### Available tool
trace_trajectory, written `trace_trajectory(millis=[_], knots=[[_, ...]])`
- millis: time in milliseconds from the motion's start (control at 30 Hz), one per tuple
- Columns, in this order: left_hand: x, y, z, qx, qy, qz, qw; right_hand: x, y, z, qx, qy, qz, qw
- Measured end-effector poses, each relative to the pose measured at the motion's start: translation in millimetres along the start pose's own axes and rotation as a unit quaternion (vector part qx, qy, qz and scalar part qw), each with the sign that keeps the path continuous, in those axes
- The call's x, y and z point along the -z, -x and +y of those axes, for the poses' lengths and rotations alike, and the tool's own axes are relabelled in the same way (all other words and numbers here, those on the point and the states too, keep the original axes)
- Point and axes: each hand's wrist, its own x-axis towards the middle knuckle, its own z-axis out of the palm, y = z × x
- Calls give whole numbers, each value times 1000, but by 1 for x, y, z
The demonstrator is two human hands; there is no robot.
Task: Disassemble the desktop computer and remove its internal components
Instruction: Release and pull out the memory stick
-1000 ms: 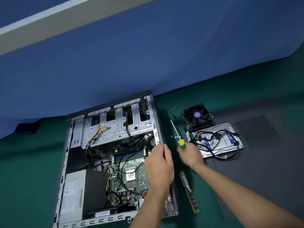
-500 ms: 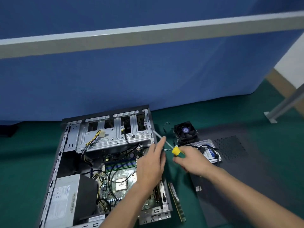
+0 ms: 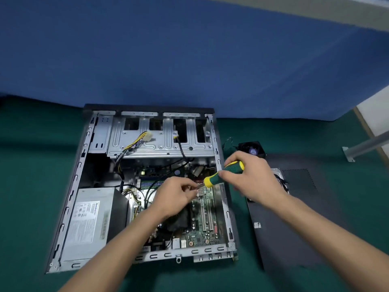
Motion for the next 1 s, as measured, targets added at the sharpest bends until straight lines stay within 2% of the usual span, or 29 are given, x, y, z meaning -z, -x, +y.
trace_trajectory(millis=[100, 233, 333, 500, 633, 1000], knots=[[2, -4, -20, 48, 0, -20, 999, -9, 4, -9, 56, 146, -5, 988], [-7, -8, -39, 130, -20, -74, 989, -25, 8, -13, 122, 248, -88, 957], [-5, -13, -47, 178, -5, -134, 975, -38, 12, -12, 135, 278, -122, 943], [-4, -14, -51, 226, 81, -173, 955, -53, 17, -3, 143, 322, -170, 920], [-7, -16, -51, 240, 102, -180, 948, -58, 18, 2, 139, 344, -194, 908], [-7, -16, -51, 240, 126, -176, 946, -58, 19, 2, 137, 339, -175, 914]])
